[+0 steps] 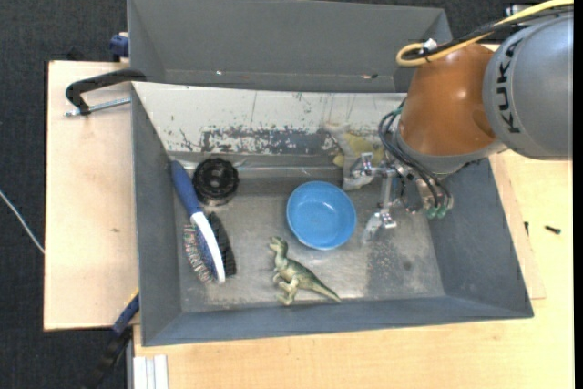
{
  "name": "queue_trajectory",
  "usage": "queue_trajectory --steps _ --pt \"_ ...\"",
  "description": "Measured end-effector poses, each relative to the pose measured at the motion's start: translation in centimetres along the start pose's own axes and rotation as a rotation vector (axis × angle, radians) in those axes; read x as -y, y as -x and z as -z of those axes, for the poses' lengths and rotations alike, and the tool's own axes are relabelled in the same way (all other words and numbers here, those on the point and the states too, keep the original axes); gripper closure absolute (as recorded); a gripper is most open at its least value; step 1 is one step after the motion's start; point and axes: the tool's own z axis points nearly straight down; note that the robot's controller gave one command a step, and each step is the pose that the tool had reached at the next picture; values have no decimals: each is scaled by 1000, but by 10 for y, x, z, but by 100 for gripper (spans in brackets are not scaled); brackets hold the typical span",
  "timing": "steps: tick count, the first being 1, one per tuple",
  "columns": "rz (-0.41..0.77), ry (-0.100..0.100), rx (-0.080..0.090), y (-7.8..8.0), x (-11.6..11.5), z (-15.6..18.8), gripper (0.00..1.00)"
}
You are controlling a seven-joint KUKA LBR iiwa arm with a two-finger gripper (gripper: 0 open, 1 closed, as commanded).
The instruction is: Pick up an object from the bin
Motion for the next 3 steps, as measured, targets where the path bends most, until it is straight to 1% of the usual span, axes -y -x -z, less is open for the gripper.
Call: queue_trajectory --steps 1,2,3 --pt "303 -2 6 9 -66 -3 0" --pt "300 -5 7 9 -63 -3 100" --pt "350 -8 20 10 -71 141 100"
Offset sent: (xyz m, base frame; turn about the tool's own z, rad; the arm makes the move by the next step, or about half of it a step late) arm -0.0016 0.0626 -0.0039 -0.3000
